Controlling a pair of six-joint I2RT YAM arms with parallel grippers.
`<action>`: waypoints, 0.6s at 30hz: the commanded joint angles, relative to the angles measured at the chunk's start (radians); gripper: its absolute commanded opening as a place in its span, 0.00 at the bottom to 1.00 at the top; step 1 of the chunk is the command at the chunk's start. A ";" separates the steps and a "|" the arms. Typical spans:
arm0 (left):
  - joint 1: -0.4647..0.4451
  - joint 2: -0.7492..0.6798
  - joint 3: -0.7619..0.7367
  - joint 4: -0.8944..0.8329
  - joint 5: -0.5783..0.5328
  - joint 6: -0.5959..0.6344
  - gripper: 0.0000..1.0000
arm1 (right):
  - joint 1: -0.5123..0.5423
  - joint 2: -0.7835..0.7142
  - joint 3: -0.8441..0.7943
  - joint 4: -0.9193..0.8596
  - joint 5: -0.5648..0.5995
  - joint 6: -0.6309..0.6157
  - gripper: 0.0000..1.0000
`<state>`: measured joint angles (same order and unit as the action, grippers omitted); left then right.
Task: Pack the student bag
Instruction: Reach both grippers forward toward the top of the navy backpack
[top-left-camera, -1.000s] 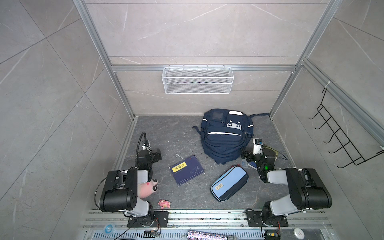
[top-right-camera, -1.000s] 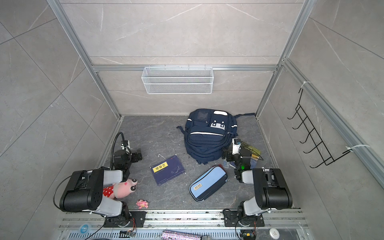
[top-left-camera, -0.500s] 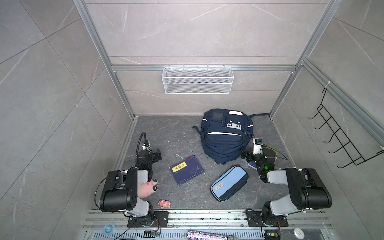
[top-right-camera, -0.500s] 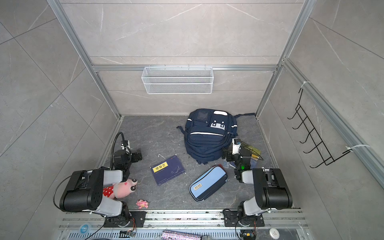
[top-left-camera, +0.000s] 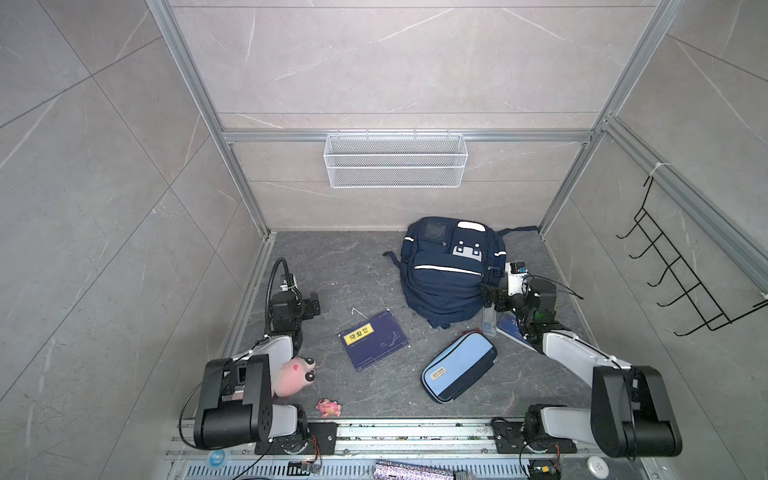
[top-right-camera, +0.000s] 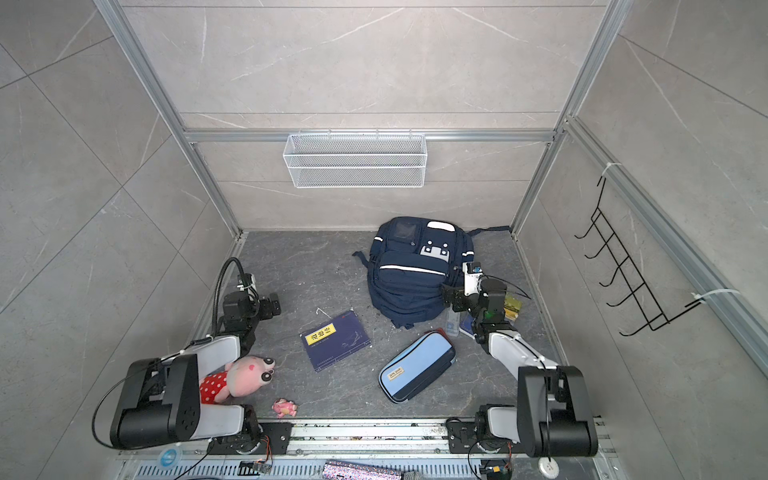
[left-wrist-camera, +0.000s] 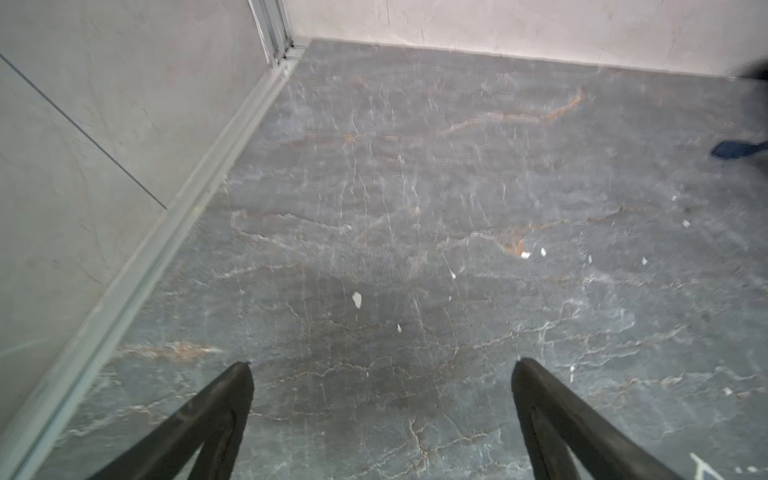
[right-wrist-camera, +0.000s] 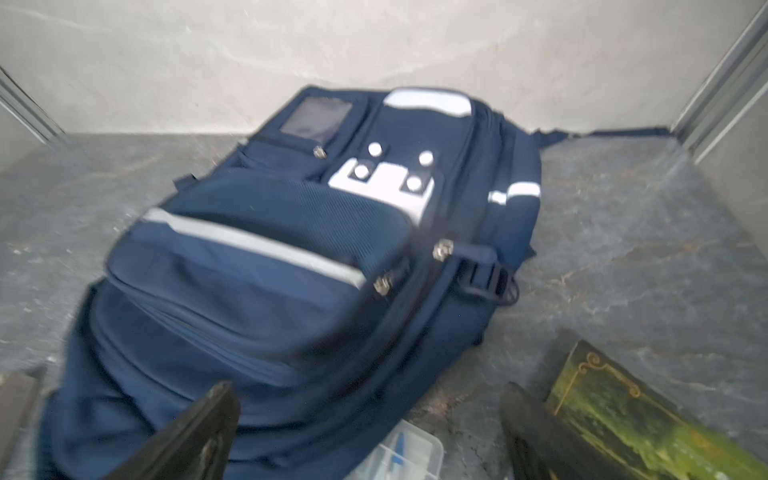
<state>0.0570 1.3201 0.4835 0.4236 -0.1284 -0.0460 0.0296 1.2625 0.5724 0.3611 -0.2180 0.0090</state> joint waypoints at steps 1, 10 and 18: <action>0.003 -0.134 0.063 -0.257 -0.008 -0.055 1.00 | 0.088 -0.065 0.133 -0.259 0.166 0.049 1.00; -0.009 -0.251 0.367 -0.927 0.191 -0.373 1.00 | 0.250 0.004 0.535 -0.935 0.356 0.277 1.00; -0.214 -0.237 0.459 -1.086 0.427 -0.421 1.00 | 0.254 -0.010 0.552 -1.064 0.249 0.434 1.00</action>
<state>-0.0795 1.0904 0.8925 -0.5339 0.1993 -0.4141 0.2817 1.2572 1.1126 -0.5972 0.0803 0.3611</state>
